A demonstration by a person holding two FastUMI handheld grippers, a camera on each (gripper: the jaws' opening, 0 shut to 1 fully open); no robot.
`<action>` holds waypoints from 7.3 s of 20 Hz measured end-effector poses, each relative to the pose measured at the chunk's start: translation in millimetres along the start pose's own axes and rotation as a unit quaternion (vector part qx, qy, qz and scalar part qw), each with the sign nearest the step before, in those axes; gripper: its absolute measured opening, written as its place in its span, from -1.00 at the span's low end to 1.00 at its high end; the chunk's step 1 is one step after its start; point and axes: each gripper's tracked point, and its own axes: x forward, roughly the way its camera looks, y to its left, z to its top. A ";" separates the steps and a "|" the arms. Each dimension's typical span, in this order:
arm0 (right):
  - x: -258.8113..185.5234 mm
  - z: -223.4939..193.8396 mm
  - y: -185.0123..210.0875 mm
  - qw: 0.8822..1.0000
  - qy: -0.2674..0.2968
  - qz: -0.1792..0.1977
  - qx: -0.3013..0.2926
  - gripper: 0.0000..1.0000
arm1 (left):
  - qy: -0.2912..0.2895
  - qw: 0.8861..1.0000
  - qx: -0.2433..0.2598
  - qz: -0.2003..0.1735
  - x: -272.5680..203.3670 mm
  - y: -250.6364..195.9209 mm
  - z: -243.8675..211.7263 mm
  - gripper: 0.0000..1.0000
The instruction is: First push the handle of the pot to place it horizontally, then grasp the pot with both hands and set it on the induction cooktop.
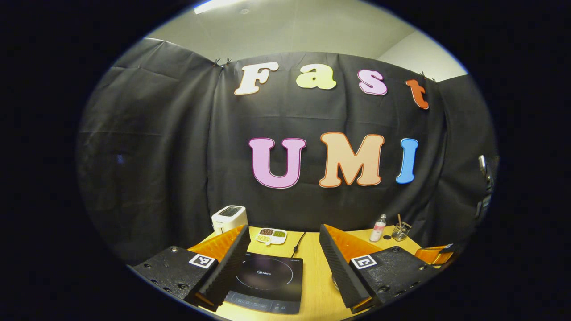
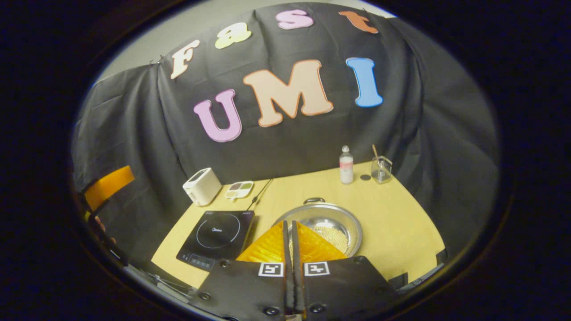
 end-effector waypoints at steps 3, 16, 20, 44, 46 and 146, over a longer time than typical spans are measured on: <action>15.5 -36.3 -10.8 0.999 0.037 -0.009 -0.012 -0.95 | 0.001 1.000 0.000 0.007 -2.7 5.1 -1.6 0.82; 53.0 -141.4 -8.9 0.985 0.169 0.020 -0.028 -0.94 | 0.024 0.999 0.008 0.043 -3.3 26.1 -15.8 0.90; 61.0 -166.9 0.1 0.976 0.210 0.036 -0.034 -0.94 | 0.038 0.998 0.005 0.048 -4.3 28.6 -23.1 0.90; 73.3 -213.6 -36.5 0.952 0.305 -0.001 -0.009 -1.00 | 0.061 0.995 0.004 0.072 -13.7 26.9 -39.6 0.82; 75.1 -211.2 -51.1 0.954 0.300 -0.023 -0.016 -0.95 | 0.060 0.996 0.001 0.071 -12.3 24.4 -40.2 0.82; 237.2 -146.6 -215.1 0.903 0.422 0.003 0.074 0.22 | 0.553 0.822 -0.099 -0.097 137.0 -147.4 -385.1 0.18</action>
